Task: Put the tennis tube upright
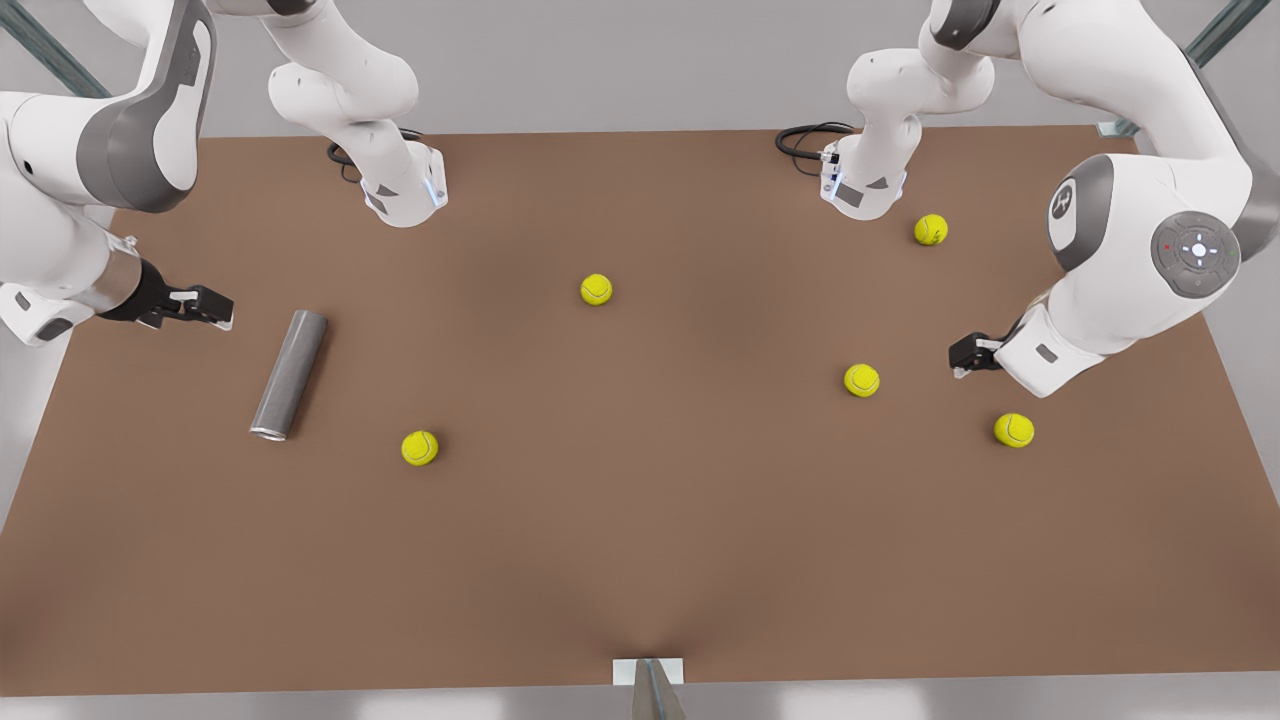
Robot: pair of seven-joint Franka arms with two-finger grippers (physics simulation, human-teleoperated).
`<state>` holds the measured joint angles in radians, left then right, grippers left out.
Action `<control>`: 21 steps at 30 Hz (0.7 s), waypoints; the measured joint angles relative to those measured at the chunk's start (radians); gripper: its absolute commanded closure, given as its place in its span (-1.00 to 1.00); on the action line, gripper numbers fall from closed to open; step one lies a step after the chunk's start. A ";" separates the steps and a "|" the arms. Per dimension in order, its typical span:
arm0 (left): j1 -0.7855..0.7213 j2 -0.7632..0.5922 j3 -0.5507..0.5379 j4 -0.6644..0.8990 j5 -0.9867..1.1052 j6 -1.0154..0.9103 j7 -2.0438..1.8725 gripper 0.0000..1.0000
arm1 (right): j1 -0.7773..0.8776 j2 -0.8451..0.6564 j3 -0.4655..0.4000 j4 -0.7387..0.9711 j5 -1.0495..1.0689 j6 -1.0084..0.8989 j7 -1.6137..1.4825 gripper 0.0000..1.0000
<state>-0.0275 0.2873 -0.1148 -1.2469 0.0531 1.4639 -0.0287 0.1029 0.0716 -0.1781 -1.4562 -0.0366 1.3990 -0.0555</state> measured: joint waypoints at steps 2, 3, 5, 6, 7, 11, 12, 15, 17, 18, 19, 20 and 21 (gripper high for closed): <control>-0.001 -0.003 0.000 -0.005 0.000 0.000 -0.001 -1.00 | -0.001 0.005 0.000 0.000 0.000 -0.001 -0.001 -1.00; -0.001 -0.005 0.000 -0.007 0.000 0.001 -0.001 -1.00 | -0.002 0.018 -0.001 0.000 0.000 -0.003 -0.001 -1.00; -0.002 -0.007 0.000 -0.008 0.000 0.001 -0.002 -1.00 | -0.001 0.064 -0.001 -0.039 0.002 -0.008 -0.001 -1.00; -0.002 -0.008 0.000 -0.008 0.000 0.001 -0.002 -1.00 | 0.004 0.073 0.000 -0.096 0.002 0.004 0.001 -1.00; -0.002 -0.008 0.000 -0.008 0.000 0.001 -0.003 -1.00 | 0.009 0.077 0.000 -0.167 0.003 0.033 0.005 -1.00; -0.002 -0.008 0.000 -0.009 0.000 0.001 -0.004 -1.00 | 0.007 0.080 -0.010 -0.411 0.008 0.236 0.017 -1.00; -0.002 -0.007 0.000 -0.010 0.000 0.001 -0.004 -1.00 | 0.004 0.097 -0.024 -0.430 0.012 0.281 0.014 -1.00; -0.001 -0.005 -0.001 -0.010 0.000 0.001 -0.005 -1.00 | -0.024 0.126 -0.056 -0.465 0.018 0.382 -0.006 -1.00; -0.001 -0.004 -0.001 -0.010 -0.001 0.001 -0.005 -1.00 | -0.031 0.112 -0.070 -0.542 0.020 0.457 -0.019 -1.00; -0.001 -0.003 -0.001 -0.010 -0.001 0.001 -0.006 -1.00 | -0.036 0.096 -0.076 -0.595 0.020 0.503 -0.025 -1.00; -0.001 -0.003 -0.001 -0.010 -0.001 0.001 -0.006 -1.00 | -0.040 0.076 -0.080 -0.651 0.021 0.552 -0.032 -1.00; -0.002 -0.002 -0.001 -0.010 -0.002 0.001 -0.006 -1.00 | -0.042 0.053 -0.082 -0.713 0.021 0.605 -0.038 -1.00; -0.002 -0.001 -0.001 -0.010 -0.002 0.001 -0.006 -1.00 | -0.045 0.031 -0.083 -0.781 0.021 0.663 -0.043 -1.00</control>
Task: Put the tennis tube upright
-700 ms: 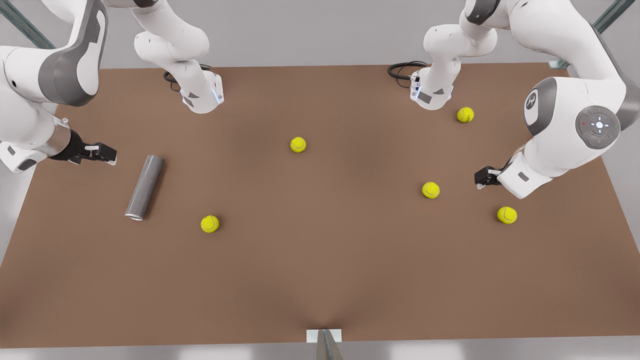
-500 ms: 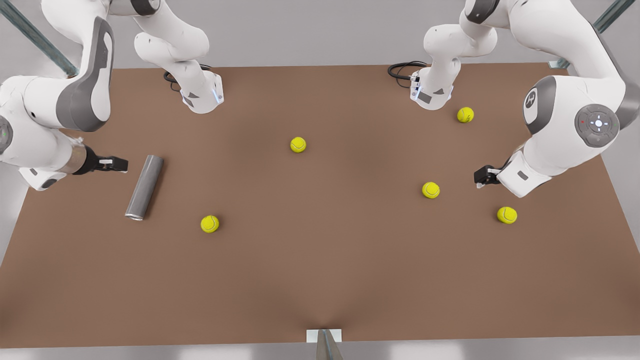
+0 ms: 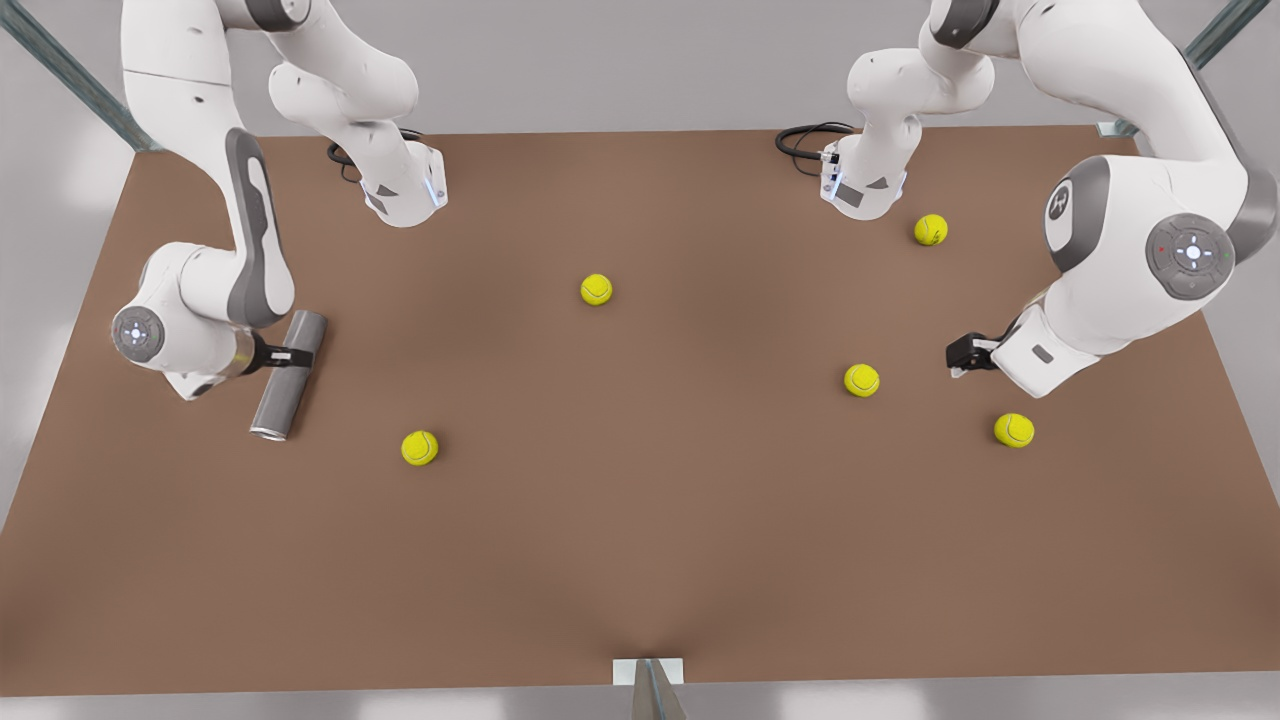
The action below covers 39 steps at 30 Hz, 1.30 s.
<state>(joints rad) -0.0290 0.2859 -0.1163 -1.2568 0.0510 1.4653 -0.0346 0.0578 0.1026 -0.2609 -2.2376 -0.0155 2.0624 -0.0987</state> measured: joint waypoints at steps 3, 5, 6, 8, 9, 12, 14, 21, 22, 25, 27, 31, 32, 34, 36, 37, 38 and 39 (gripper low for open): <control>0.001 0.002 0.000 -0.001 -0.001 0.000 0.000 -1.00 | -0.008 -0.012 -0.023 -0.097 0.000 0.156 -0.016 -1.00; 0.000 0.003 0.000 -0.001 -0.002 0.000 0.000 -1.00 | -0.016 -0.004 -0.049 -0.125 0.000 0.238 -0.025 -1.00; 0.000 0.004 0.000 -0.001 -0.004 0.000 -0.001 -1.00 | -0.021 0.003 -0.063 -0.129 0.000 0.269 -0.029 -1.00; 0.000 0.005 0.000 -0.002 -0.006 0.000 -0.001 -1.00 | -0.029 0.028 -0.082 -0.132 0.000 0.317 -0.036 -1.00; 0.000 0.005 0.000 -0.002 -0.006 0.000 -0.001 -1.00 | -0.031 0.042 -0.088 -0.133 0.000 0.335 -0.040 -1.00; 0.000 0.007 0.000 -0.002 -0.008 0.000 -0.001 -1.00 | -0.030 0.081 -0.097 -0.137 0.001 0.370 -0.042 -1.00; 0.000 0.007 0.000 -0.002 -0.008 0.000 -0.001 -1.00 | -0.033 0.096 -0.098 -0.138 0.003 0.375 -0.035 -1.00; 0.000 0.011 0.000 -0.003 -0.009 -0.001 -0.002 -1.00 | -0.032 0.184 -0.098 -0.115 0.074 0.379 -0.016 -1.00; 0.000 0.011 -0.001 -0.003 -0.009 -0.001 -0.002 -1.00 | -0.032 0.191 -0.098 -0.115 0.082 0.379 -0.013 -1.00; 0.000 0.011 -0.001 -0.003 -0.010 -0.001 -0.002 -1.00 | -0.032 0.215 -0.098 -0.115 0.096 0.379 -0.008 -1.00; 0.000 0.011 -0.001 -0.003 -0.010 -0.001 -0.003 -1.00 | -0.032 0.234 -0.098 -0.114 0.101 0.379 -0.004 -1.00; 0.000 0.017 0.000 -0.002 -0.010 -0.001 -0.003 -1.00 | -0.031 0.268 -0.098 -0.100 0.105 0.380 0.001 -1.00; 0.000 0.018 0.000 -0.002 -0.009 -0.001 -0.003 -1.00 | -0.030 0.275 -0.098 -0.096 0.105 0.380 0.002 -1.00; 0.000 0.019 0.000 -0.002 -0.009 -0.001 -0.003 -1.00 | -0.029 0.288 -0.098 -0.088 0.106 0.380 0.005 -1.00; 0.000 0.019 0.000 -0.002 -0.009 0.000 -0.003 -1.00 | -0.029 0.293 -0.098 -0.086 0.107 0.380 0.007 -1.00; 0.000 0.019 0.000 -0.002 -0.009 0.000 -0.004 -1.00 | -0.029 0.294 -0.097 -0.085 0.107 0.380 0.007 -1.00; 0.000 0.019 0.000 -0.002 -0.009 0.000 -0.004 -1.00 | -0.028 0.295 -0.097 -0.085 0.107 0.380 0.008 -1.00; 0.000 0.019 -0.001 -0.002 -0.009 0.000 -0.004 -1.00 | -0.027 0.295 -0.097 -0.084 0.107 0.379 0.009 -1.00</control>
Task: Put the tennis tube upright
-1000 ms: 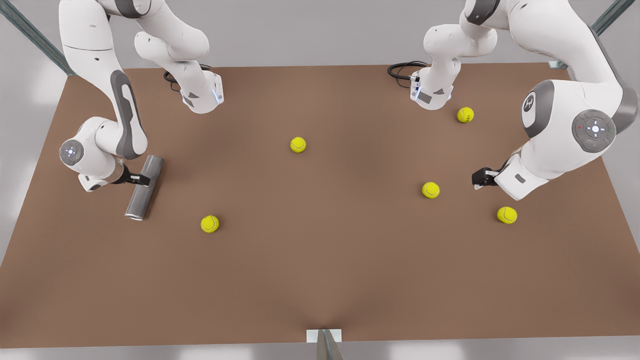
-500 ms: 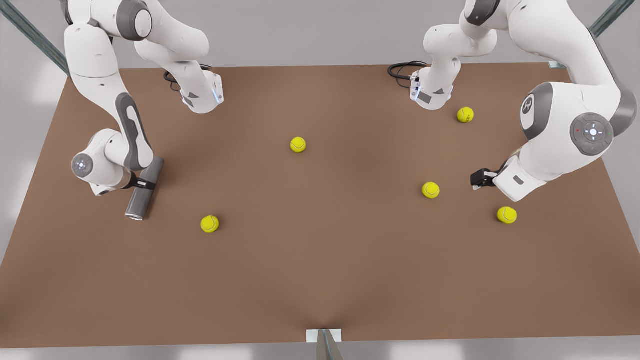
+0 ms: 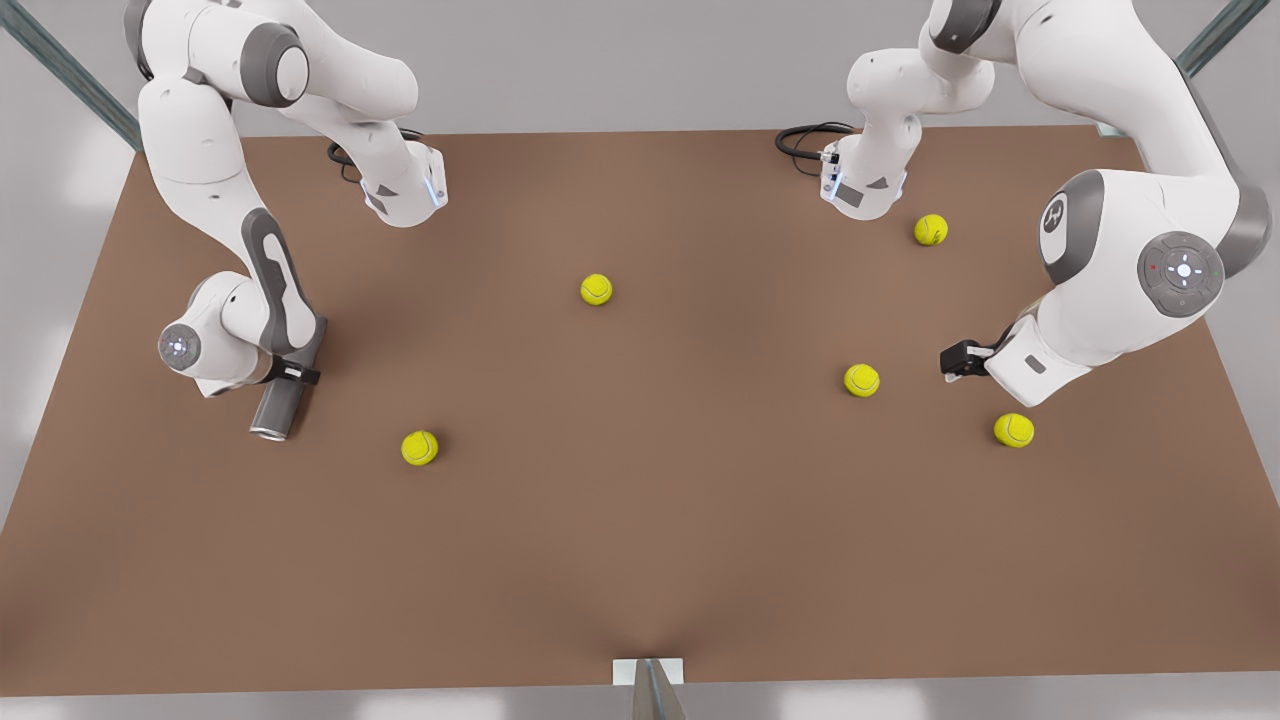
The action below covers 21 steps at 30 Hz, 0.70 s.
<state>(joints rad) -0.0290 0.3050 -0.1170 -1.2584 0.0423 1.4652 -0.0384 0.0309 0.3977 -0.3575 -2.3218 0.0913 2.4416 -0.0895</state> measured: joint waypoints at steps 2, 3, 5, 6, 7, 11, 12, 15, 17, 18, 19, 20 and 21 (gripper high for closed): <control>0.000 0.000 -0.001 0.000 0.000 0.000 0.000 -1.00 | 0.001 0.000 0.000 0.006 0.000 -0.004 0.001 -0.97; 0.000 0.000 -0.001 0.000 0.000 0.000 0.000 -1.00 | 0.001 0.000 0.000 0.010 0.000 -0.008 0.002 -0.95; 0.000 0.000 -0.001 0.000 0.000 0.000 -0.001 -1.00 | 0.001 0.000 0.000 0.015 0.000 -0.015 0.002 -0.76; 0.000 0.000 -0.002 0.000 0.000 0.000 -0.001 -1.00 | 0.001 0.000 0.000 0.017 0.000 -0.019 0.002 -0.67; 0.000 0.000 -0.002 0.000 0.000 0.000 -0.001 -1.00 | 0.001 0.000 0.000 0.018 0.001 -0.022 0.002 -0.61; 0.000 -0.001 -0.007 0.000 0.000 -0.001 -0.005 -1.00 | 0.001 0.003 0.000 0.019 0.007 -0.032 -0.004 -0.42; -0.001 -0.001 -0.008 0.000 -0.001 -0.001 -0.006 -1.00 | 0.000 0.005 0.001 0.019 0.007 -0.034 -0.006 -0.42; 0.000 0.000 -0.009 0.000 -0.001 -0.001 -0.009 -1.00 | 0.001 0.005 0.003 0.023 0.009 -0.040 -0.011 -0.42; 0.000 0.000 -0.009 0.000 -0.001 0.000 -0.011 -1.00 | 0.002 0.005 0.003 0.028 0.009 -0.047 -0.014 -0.42; 0.000 0.000 -0.009 0.000 -0.001 0.000 -0.011 -1.00 | 0.002 0.005 0.004 0.029 0.009 -0.050 -0.016 -0.42; 0.000 0.000 -0.009 0.001 -0.001 0.000 -0.012 -1.00 | 0.003 0.005 0.004 0.031 0.009 -0.053 -0.018 -0.42; 0.000 0.000 -0.009 0.001 -0.001 0.000 -0.013 -1.00 | 0.003 0.005 0.005 0.035 0.009 -0.057 -0.020 -0.42; 0.000 0.000 -0.009 0.001 -0.001 0.000 -0.014 -1.00 | 0.003 0.005 0.005 0.039 0.009 -0.061 -0.023 -0.42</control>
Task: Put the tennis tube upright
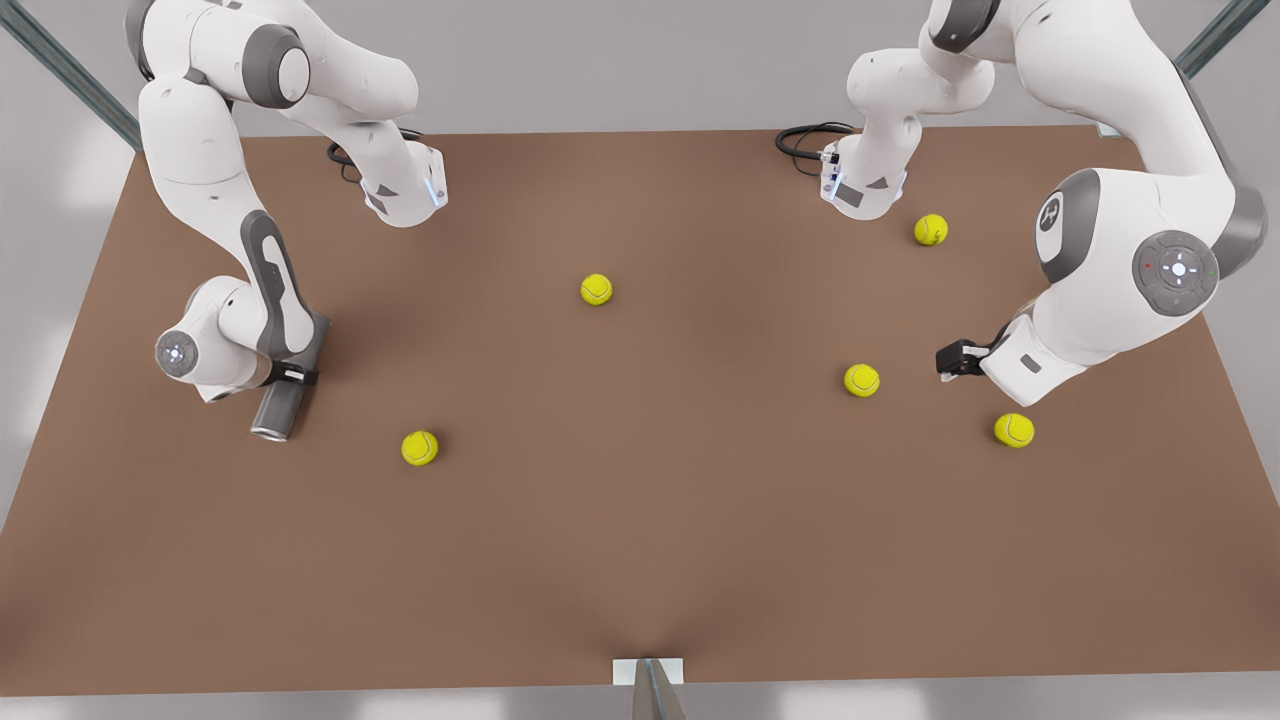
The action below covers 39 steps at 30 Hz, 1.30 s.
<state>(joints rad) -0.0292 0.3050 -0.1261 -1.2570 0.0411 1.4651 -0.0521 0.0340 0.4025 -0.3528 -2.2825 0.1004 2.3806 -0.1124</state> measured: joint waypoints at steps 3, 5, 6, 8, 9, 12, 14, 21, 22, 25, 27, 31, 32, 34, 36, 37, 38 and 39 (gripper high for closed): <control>0.000 -0.001 -0.001 0.000 0.000 0.000 -0.002 -1.00 | 0.005 -0.001 0.001 0.038 -0.001 -0.031 -0.011 -0.42; 0.000 -0.003 -0.001 0.000 0.000 0.000 -0.003 -1.00 | 0.017 -0.005 0.001 0.069 -0.001 -0.062 -0.019 -0.42; 0.000 -0.005 -0.001 0.000 0.000 0.000 -0.004 -1.00 | 0.022 -0.009 0.006 0.079 -0.002 -0.077 -0.022 -0.42; 0.000 -0.007 -0.001 0.001 -0.001 -0.003 -0.005 -1.00 | 0.034 -0.030 0.017 0.102 -0.007 -0.115 -0.029 -0.42; 0.000 -0.008 0.000 0.002 -0.001 -0.005 -0.005 -1.00 | 0.046 -0.043 0.020 0.117 -0.009 -0.138 -0.035 -0.42; 0.000 -0.010 -0.001 0.003 -0.001 -0.010 -0.008 -1.00 | 0.123 -0.073 0.022 0.206 -0.013 -0.219 -0.056 -0.42; 0.000 -0.011 -0.001 0.002 -0.001 -0.014 -0.010 -1.00 | 0.221 -0.072 0.023 0.300 -0.018 -0.267 -0.074 -0.42; -0.001 -0.008 -0.001 0.002 0.000 -0.022 -0.018 -1.00 | 0.453 0.034 0.110 0.626 -0.054 -0.358 -0.187 -0.42; -0.001 -0.006 -0.001 0.002 0.000 -0.022 -0.019 -1.00 | 0.458 0.053 0.142 0.656 -0.070 -0.358 -0.214 -0.42; -0.001 -0.004 -0.001 0.002 0.000 -0.022 -0.021 -1.00 | 0.466 0.131 0.245 0.764 -0.138 -0.356 -0.305 -0.42; -0.001 -0.002 -0.001 0.002 0.001 -0.022 -0.023 -1.00 | 0.477 0.171 0.304 0.806 -0.231 -0.337 -0.367 -0.42; -0.001 -0.001 -0.001 0.002 0.001 -0.020 -0.025 -1.00 | 0.560 0.266 0.354 0.889 -0.364 -0.261 -0.473 -0.42; -0.001 0.000 -0.001 0.002 0.001 -0.019 -0.026 -1.00 | 0.601 0.292 0.356 0.919 -0.381 -0.248 -0.496 -0.42; -0.001 0.001 -0.001 0.002 0.001 -0.018 -0.027 -1.00 | 0.663 0.323 0.356 0.952 -0.403 -0.222 -0.538 -0.42; -0.002 0.005 -0.001 0.002 0.001 -0.016 -0.027 -1.00 | 0.707 0.363 0.353 0.988 -0.414 -0.200 -0.574 -0.42; -0.001 0.007 -0.001 0.002 0.001 -0.015 -0.028 -1.00 | 0.719 0.383 0.352 1.007 -0.417 -0.191 -0.591 -0.42; -0.001 0.008 -0.001 0.002 0.002 -0.015 -0.028 -1.00 | 0.730 0.403 0.351 1.025 -0.419 -0.184 -0.606 -0.43; -0.001 0.009 -0.001 0.002 0.002 -0.014 -0.028 -1.00 | 0.739 0.430 0.351 1.060 -0.420 -0.180 -0.620 -0.43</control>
<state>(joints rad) -0.0307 0.3145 -0.1270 -1.2552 0.0434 1.4510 -0.0804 0.7732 0.8329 -0.0023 -1.2228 -0.3192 2.2001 -0.7329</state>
